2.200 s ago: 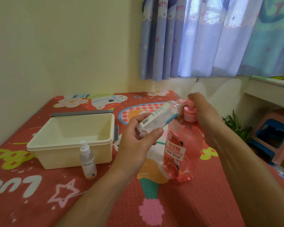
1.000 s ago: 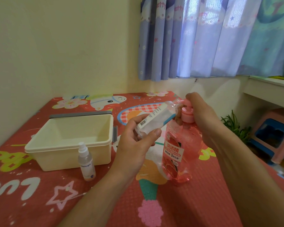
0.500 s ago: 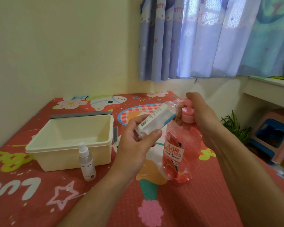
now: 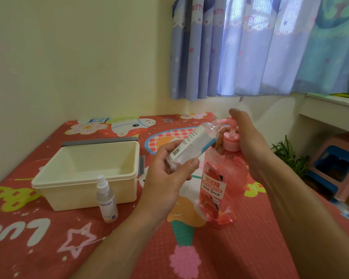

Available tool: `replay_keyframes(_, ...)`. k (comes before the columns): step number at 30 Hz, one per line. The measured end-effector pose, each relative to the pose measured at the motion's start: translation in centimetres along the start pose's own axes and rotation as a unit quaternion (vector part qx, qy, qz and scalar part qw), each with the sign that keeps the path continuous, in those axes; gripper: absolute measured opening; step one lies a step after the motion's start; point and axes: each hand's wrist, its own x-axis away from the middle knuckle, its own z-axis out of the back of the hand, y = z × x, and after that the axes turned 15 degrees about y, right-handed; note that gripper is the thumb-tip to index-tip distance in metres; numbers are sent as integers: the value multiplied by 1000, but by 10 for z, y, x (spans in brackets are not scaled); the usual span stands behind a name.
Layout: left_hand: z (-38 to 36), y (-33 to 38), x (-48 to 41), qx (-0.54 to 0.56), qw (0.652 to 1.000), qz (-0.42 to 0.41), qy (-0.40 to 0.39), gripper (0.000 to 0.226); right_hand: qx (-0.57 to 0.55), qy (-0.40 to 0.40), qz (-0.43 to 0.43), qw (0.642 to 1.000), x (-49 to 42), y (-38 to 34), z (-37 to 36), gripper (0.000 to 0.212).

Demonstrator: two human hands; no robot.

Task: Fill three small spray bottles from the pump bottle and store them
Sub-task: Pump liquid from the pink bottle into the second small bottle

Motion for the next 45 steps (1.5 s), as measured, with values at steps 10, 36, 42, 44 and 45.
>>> replay_keyframes(10,-1,0,0,-2,1000,3,6,37,12,-6,23,1000,-1,1,2,55)
replay_keyframes(36,-1,2,2,-2,1000,1,3,37,-8,-3,1,1000,-1,1,1,61)
replay_keyframes(42,-2,5,2,-3,1000,3,3,35,6,-4,9,1000,-1,0,0,45)
replay_keyframes(44,-2,5,1,-4,1000,3,5,36,11,-3,20,1000,-1,-1,0,39)
replay_keyframes(45,-1,5,1,-5,1000,4,6,36,9,0,20,1000,0,-1,0,37)
